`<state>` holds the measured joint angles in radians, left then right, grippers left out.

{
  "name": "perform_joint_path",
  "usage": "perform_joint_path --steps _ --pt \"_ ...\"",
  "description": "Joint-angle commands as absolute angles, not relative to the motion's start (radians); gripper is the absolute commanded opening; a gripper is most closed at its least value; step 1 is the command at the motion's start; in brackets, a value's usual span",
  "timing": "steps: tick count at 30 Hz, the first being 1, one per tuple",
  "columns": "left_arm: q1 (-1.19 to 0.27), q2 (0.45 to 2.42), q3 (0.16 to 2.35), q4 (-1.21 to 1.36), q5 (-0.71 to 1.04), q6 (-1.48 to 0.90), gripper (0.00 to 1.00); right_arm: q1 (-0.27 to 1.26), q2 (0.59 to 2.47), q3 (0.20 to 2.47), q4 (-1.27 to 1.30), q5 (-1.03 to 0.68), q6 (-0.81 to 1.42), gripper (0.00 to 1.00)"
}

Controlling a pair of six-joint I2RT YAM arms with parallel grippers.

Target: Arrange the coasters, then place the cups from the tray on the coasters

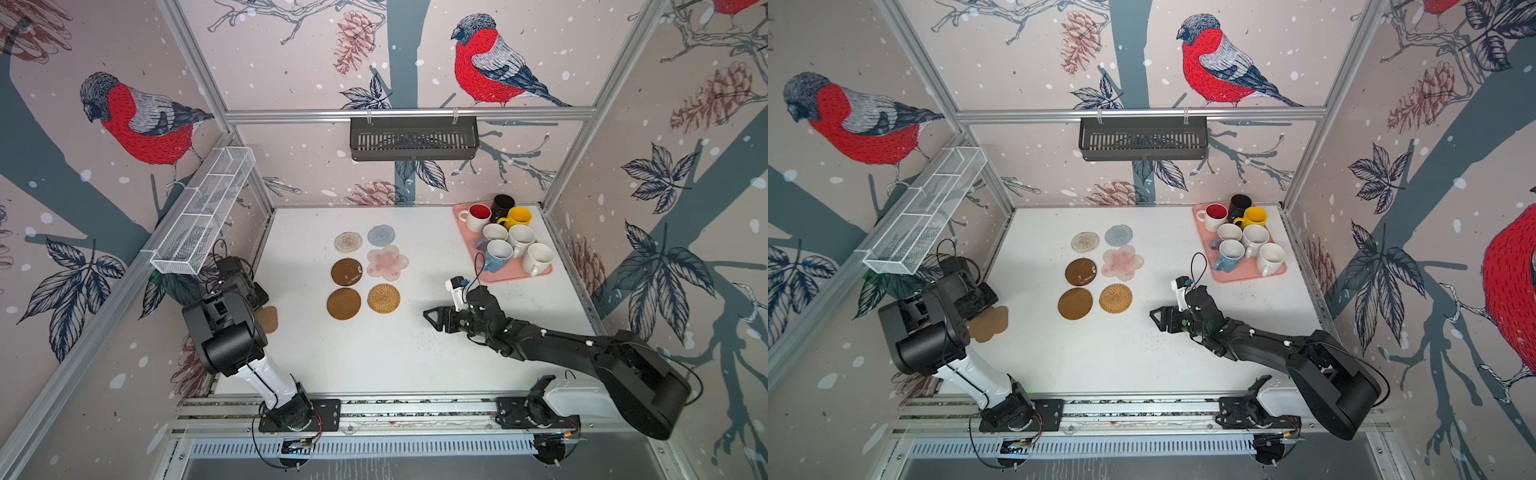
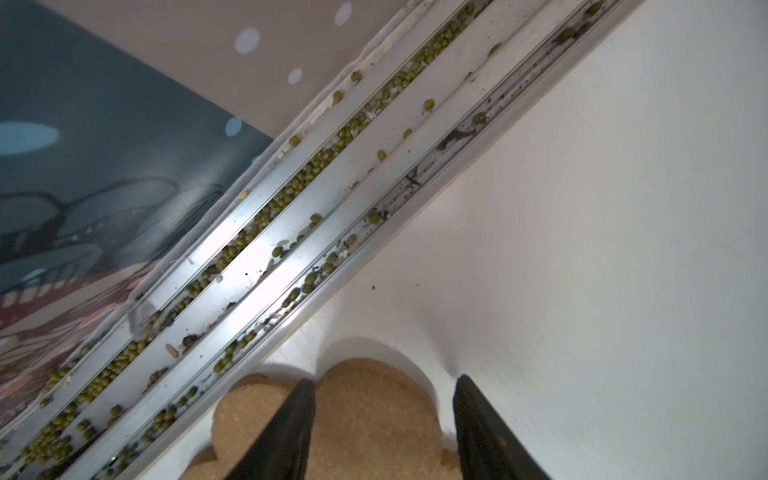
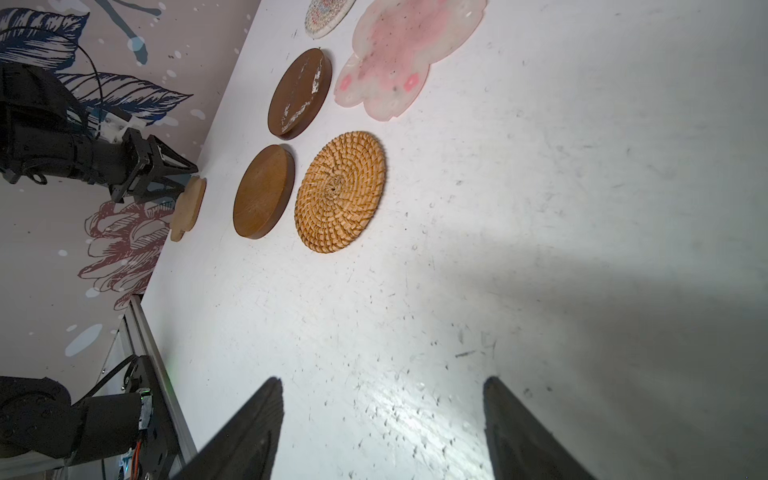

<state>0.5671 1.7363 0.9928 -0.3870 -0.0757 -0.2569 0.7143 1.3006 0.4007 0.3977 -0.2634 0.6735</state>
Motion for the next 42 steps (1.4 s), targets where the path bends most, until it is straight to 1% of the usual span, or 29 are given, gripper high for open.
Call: perform_joint_path --steps 1,5,10,16,24,33,39,42 --pt "0.57 1.752 0.992 -0.393 -0.073 -0.257 0.55 0.714 1.307 0.407 0.428 -0.27 0.661 0.76" --pt "0.57 1.767 1.037 -0.404 -0.081 -0.254 0.55 0.715 1.299 0.406 0.423 -0.264 0.657 0.76" --pt "0.571 1.782 1.059 -0.412 -0.085 -0.254 0.59 0.71 1.294 0.405 0.419 -0.259 0.655 0.76" --pt "0.571 1.782 1.037 -0.405 -0.083 -0.259 0.58 0.709 1.294 0.406 0.418 -0.262 0.655 0.76" --pt "0.554 1.696 0.96 -0.406 -0.079 -0.283 0.57 0.709 1.258 0.397 0.416 -0.267 0.66 0.76" --pt "0.48 1.599 0.869 -0.414 -0.079 -0.36 0.57 0.718 1.189 0.388 0.404 -0.259 0.663 0.76" --pt "0.471 1.538 0.864 -0.443 -0.093 -0.397 0.58 0.719 1.17 0.385 0.397 -0.255 0.663 0.76" --pt "0.501 1.535 0.896 -0.483 -0.094 -0.39 0.6 0.721 1.169 0.385 0.397 -0.255 0.661 0.76"
